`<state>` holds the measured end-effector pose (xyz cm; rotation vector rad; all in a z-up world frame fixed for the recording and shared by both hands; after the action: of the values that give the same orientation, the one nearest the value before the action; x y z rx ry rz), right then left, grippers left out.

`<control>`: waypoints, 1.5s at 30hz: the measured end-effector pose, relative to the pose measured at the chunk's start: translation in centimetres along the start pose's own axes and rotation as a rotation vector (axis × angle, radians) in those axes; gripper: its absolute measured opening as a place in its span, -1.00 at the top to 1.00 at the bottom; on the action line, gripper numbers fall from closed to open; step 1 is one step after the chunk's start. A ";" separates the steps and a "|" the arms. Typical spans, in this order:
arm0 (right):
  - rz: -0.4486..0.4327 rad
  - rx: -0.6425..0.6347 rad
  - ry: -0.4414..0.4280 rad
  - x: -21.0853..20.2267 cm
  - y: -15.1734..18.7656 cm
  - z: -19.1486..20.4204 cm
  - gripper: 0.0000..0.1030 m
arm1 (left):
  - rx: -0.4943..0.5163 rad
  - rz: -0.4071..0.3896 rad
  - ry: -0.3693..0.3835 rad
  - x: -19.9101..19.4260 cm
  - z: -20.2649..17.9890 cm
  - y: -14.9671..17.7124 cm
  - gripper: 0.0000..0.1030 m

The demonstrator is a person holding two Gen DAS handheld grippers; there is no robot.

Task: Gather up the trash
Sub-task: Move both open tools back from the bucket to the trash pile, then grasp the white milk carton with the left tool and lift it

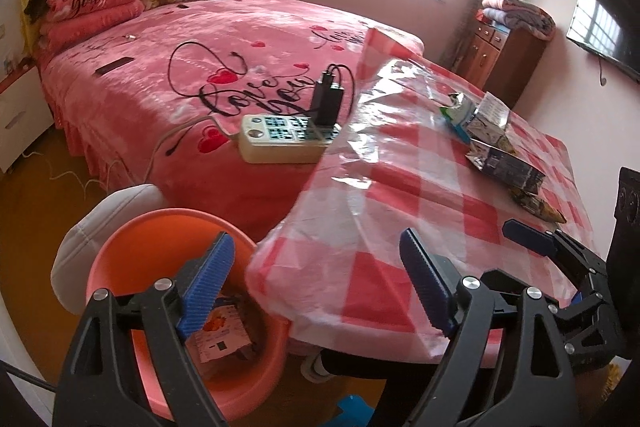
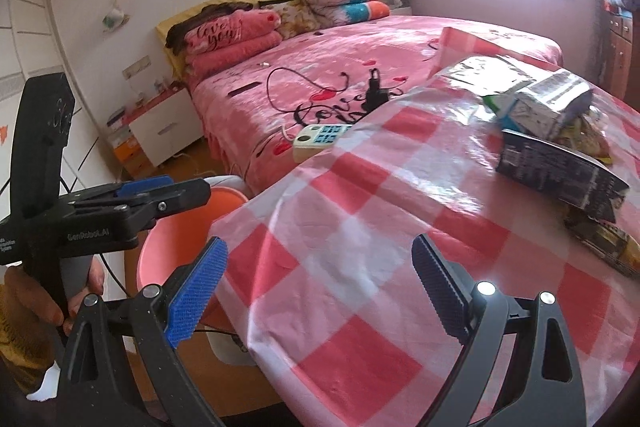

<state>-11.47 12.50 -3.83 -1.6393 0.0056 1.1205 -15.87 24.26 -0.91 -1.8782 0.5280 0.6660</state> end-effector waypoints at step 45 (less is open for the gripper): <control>0.081 0.351 0.265 -5.4 -0.9 -28.1 -0.79 | 0.493 0.136 0.180 17.9 -25.2 -11.3 -0.71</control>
<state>4.34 -11.21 -0.82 -1.4659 0.4207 0.8951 9.90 4.12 2.98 -1.4494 0.8577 0.4062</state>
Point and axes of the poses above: each gripper's, at about its wrist camera, not at the fingertips, and x roughly the way its jaws point, z to its left, y to its underside, the point moved 8 cm from there along x, roughly the way its jaws point, and after that the axes turned 11 degrees about y, right-handed, at the moved point
